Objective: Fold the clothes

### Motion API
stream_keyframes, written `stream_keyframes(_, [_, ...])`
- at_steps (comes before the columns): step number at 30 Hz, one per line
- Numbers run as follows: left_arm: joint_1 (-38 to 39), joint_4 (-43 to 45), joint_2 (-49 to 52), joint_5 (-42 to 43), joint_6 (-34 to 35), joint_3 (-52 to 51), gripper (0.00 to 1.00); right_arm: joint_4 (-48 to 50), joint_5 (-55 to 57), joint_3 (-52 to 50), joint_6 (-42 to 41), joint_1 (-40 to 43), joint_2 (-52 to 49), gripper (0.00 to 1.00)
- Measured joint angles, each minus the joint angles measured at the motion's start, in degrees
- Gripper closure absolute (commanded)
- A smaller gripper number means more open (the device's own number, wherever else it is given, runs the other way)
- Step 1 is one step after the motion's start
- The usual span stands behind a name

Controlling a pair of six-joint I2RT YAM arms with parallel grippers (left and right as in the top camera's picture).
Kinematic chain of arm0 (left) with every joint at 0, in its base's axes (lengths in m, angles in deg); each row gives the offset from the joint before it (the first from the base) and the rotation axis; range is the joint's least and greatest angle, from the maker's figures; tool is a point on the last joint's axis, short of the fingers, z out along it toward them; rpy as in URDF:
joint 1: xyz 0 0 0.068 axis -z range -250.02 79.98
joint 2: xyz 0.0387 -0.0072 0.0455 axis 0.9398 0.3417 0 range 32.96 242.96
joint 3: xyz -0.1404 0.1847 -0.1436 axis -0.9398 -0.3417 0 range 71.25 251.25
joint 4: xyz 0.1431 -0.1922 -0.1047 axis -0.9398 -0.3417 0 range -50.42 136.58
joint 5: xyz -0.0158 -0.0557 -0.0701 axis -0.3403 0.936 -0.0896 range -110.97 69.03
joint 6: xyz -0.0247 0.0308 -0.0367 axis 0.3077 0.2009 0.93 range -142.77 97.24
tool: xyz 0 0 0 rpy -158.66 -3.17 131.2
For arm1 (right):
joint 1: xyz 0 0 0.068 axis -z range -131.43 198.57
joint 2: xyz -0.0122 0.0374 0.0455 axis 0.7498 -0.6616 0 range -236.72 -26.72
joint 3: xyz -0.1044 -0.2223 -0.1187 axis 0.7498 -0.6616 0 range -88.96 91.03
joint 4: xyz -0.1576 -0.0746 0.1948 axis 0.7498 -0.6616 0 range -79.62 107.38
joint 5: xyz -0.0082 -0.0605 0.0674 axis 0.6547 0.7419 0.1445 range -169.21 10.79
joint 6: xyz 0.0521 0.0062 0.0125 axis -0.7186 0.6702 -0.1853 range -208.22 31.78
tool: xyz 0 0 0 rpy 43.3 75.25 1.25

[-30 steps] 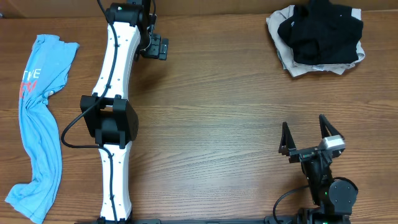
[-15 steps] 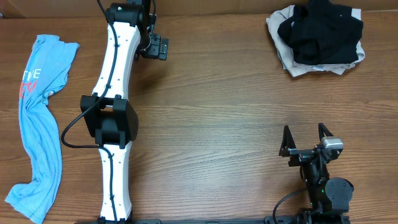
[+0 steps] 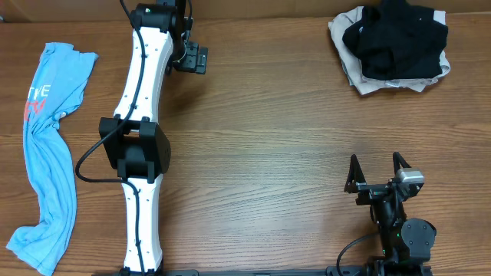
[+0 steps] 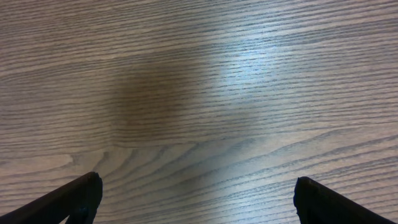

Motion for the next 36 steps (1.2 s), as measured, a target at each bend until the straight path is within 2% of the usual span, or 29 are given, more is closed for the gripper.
stream_keyframes(25, [0.0, -0.6, -0.5, -1.2, 0.0, 0.0, 0.00, 0.0, 0.0, 0.0, 0.0, 0.0, 0.0, 0.00])
stream_keyframes(29, [0.0, -2.0, -4.9, -1.6, 0.0, 0.0, 0.00, 0.0, 0.0, 0.0, 0.0, 0.0, 0.0, 0.00])
stream_keyframes(36, [-0.3, -1.1, -23.5, -1.5, 0.0, 0.1, 0.00, 0.0, 0.0, 0.0, 0.0, 0.0, 0.0, 0.00])
